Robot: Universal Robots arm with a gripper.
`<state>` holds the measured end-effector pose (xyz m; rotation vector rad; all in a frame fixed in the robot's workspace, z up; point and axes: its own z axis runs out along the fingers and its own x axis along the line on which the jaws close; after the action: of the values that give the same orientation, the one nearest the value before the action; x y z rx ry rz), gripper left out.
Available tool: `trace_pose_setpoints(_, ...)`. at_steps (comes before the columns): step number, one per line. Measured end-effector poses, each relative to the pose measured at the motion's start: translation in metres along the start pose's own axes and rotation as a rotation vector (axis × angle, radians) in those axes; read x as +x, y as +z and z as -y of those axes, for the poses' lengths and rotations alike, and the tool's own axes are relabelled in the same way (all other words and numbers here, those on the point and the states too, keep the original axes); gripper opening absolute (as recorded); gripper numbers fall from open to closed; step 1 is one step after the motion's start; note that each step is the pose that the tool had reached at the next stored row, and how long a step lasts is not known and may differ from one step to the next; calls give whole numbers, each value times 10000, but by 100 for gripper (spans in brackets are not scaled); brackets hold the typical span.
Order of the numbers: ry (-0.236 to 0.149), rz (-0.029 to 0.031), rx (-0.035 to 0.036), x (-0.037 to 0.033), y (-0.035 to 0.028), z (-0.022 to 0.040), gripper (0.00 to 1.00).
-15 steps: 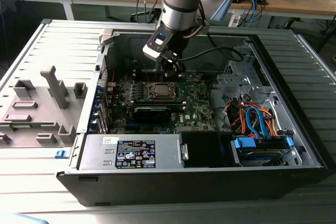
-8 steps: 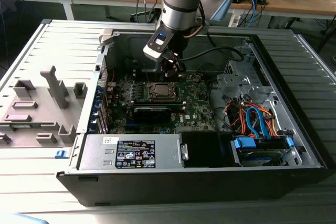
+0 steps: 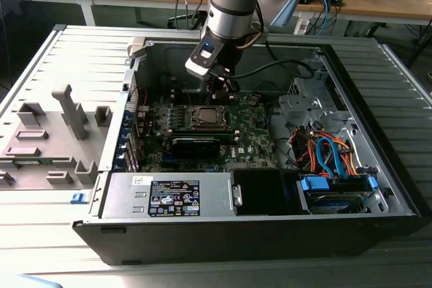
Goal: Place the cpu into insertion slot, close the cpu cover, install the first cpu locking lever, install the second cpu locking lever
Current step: 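Install the first cpu locking lever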
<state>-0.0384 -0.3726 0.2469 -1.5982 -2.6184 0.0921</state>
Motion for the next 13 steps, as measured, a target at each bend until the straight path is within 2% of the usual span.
trace_pose_setpoints(13,-379,34,12,0,0,0,11)
